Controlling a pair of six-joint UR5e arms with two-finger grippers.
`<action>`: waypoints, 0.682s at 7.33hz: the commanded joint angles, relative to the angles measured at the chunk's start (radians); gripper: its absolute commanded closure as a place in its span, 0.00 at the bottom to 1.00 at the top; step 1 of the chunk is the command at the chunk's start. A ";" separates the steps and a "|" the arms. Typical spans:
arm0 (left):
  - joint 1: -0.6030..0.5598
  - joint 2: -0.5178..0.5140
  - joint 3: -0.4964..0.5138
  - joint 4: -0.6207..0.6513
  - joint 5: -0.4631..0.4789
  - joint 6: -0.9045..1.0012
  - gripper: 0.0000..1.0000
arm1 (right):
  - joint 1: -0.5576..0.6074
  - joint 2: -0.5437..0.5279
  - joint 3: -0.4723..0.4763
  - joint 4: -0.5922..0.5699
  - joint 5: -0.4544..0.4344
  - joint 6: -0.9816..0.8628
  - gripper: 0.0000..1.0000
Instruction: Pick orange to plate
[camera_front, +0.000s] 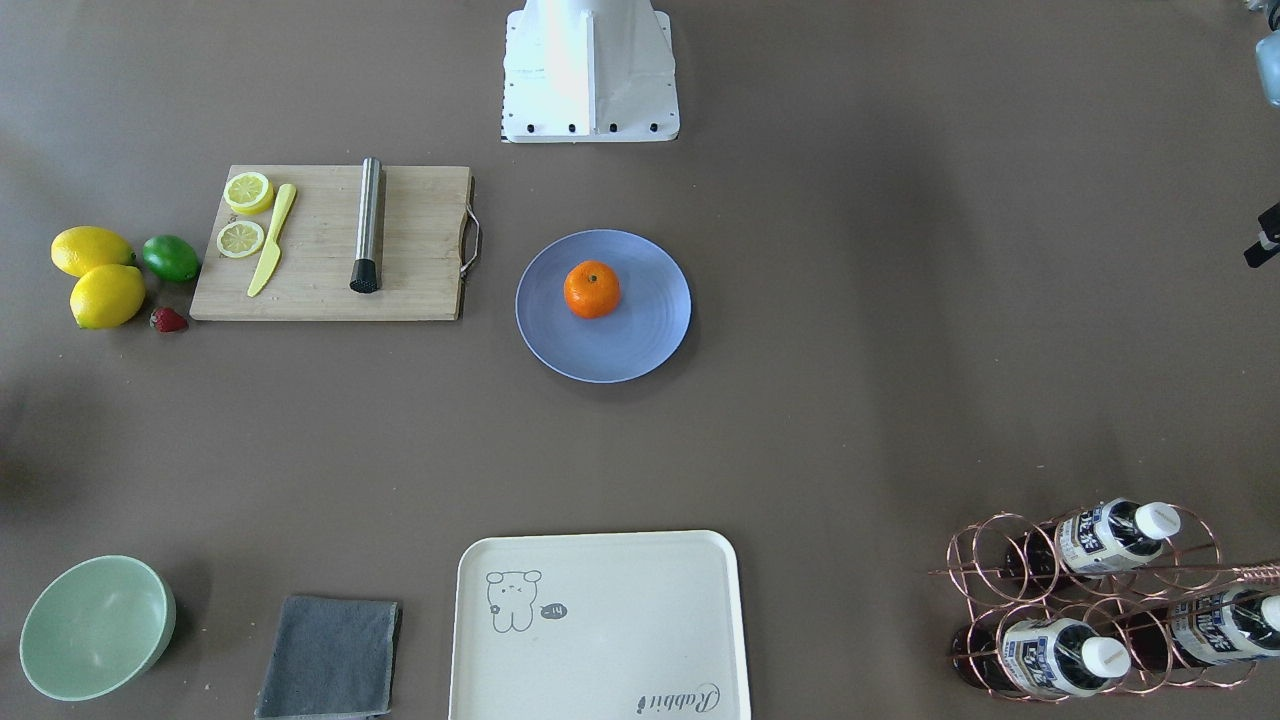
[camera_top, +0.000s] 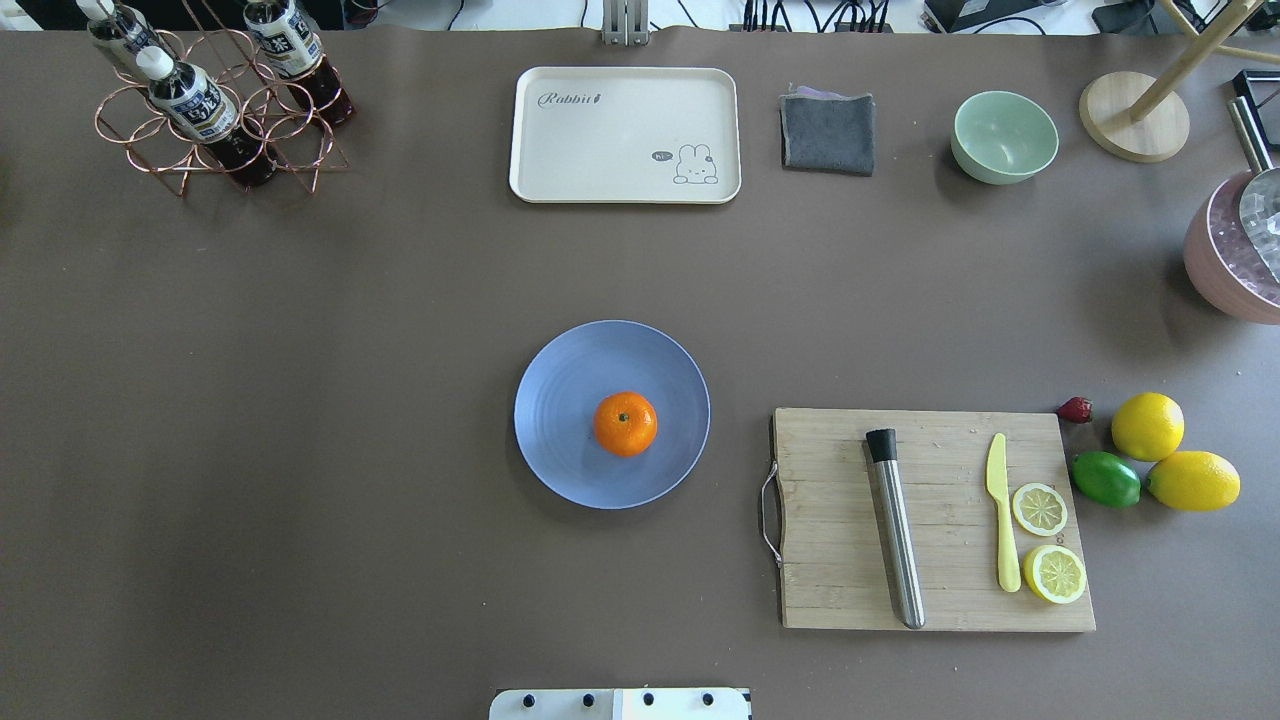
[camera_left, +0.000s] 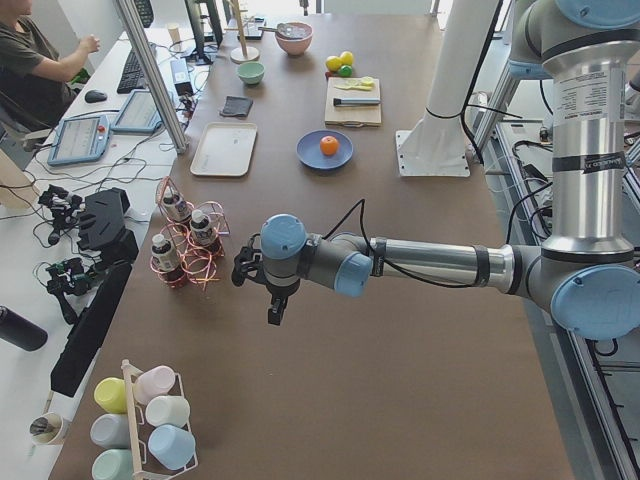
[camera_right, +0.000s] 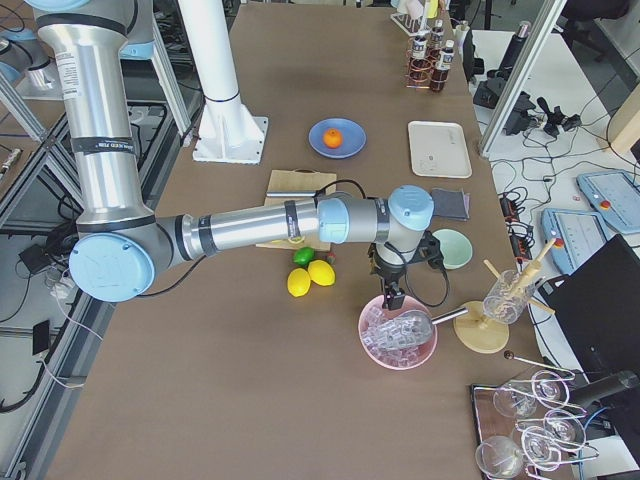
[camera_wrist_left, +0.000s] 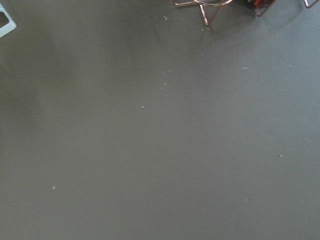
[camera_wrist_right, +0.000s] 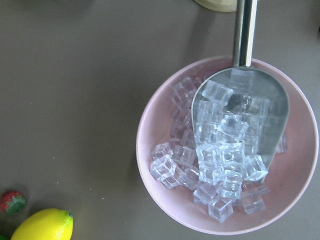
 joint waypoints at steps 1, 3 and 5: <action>-0.035 -0.007 0.013 0.033 0.030 0.009 0.03 | 0.041 -0.037 -0.025 0.005 -0.001 -0.050 0.00; -0.040 -0.010 0.010 0.022 0.031 0.010 0.03 | 0.045 -0.051 -0.020 0.008 -0.001 -0.050 0.00; -0.049 -0.008 0.013 0.024 0.051 0.057 0.03 | 0.045 -0.063 -0.028 0.026 -0.001 -0.047 0.00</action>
